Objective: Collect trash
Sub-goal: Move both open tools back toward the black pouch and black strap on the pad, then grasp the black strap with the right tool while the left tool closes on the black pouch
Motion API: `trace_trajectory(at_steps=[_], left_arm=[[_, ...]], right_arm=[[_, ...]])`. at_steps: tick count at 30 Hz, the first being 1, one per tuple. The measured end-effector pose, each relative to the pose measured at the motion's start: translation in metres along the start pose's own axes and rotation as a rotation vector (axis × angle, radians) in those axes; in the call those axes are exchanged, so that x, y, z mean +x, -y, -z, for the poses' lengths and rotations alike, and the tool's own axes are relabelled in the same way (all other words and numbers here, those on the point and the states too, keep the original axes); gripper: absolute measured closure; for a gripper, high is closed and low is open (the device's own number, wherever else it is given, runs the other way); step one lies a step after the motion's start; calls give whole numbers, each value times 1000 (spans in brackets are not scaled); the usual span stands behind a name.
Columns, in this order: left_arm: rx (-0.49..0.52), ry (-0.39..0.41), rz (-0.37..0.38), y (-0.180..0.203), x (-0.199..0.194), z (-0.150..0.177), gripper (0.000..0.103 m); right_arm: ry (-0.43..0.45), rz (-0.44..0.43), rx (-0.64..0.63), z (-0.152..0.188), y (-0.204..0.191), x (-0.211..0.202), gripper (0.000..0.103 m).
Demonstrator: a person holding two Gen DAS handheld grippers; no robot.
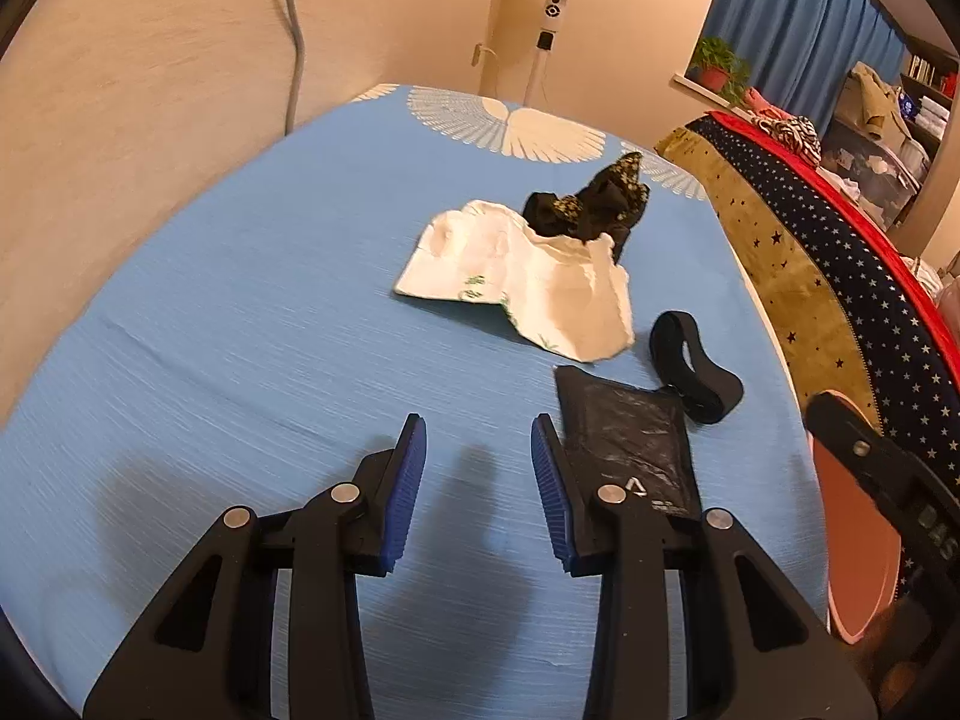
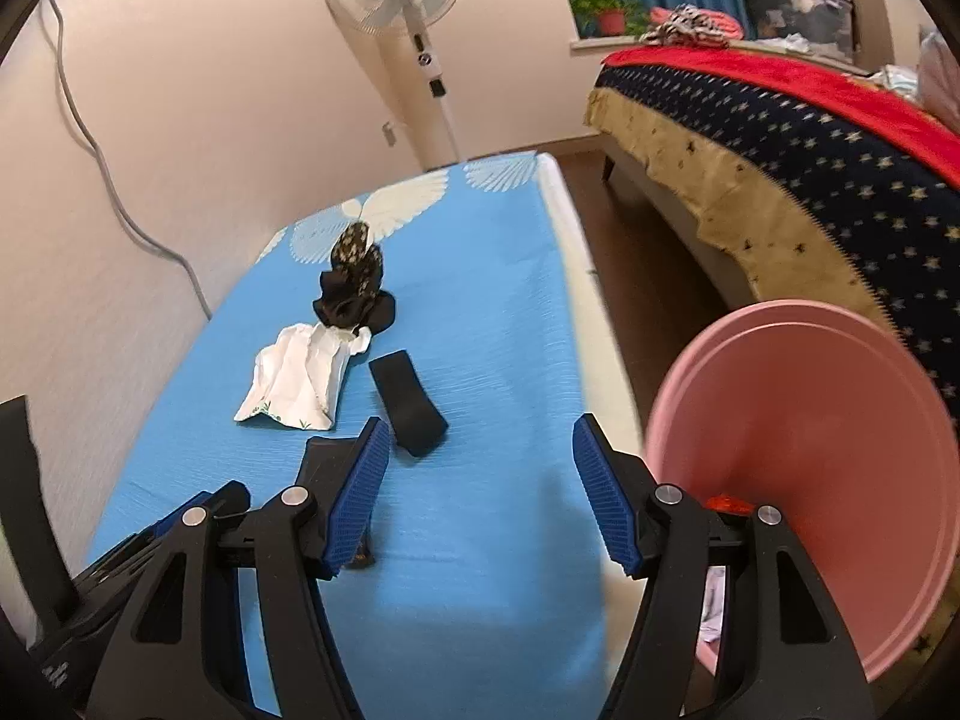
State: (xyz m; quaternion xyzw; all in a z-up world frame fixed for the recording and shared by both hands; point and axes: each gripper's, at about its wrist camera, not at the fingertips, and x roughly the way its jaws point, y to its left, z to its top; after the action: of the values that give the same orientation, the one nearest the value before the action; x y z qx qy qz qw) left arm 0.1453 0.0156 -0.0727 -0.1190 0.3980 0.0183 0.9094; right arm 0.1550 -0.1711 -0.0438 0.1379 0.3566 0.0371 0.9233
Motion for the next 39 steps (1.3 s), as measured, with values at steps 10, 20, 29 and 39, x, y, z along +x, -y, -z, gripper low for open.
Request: trace_trajectory(at_steps=[10, 20, 29, 39], left_arm=[[15, 1, -4, 0, 4, -2, 67], [16, 1, 50, 7, 6, -3, 65], [83, -37, 97, 40, 14, 1, 26], [175, -118, 20, 66, 30, 12, 18]], right_arm=[[-80, -26, -44, -4, -13, 39, 50], [-106, -72, -54, -3, -10, 43, 95], [-40, -20, 23, -9, 25, 13, 96], [-25, -22, 35, -4, 38, -8, 96]])
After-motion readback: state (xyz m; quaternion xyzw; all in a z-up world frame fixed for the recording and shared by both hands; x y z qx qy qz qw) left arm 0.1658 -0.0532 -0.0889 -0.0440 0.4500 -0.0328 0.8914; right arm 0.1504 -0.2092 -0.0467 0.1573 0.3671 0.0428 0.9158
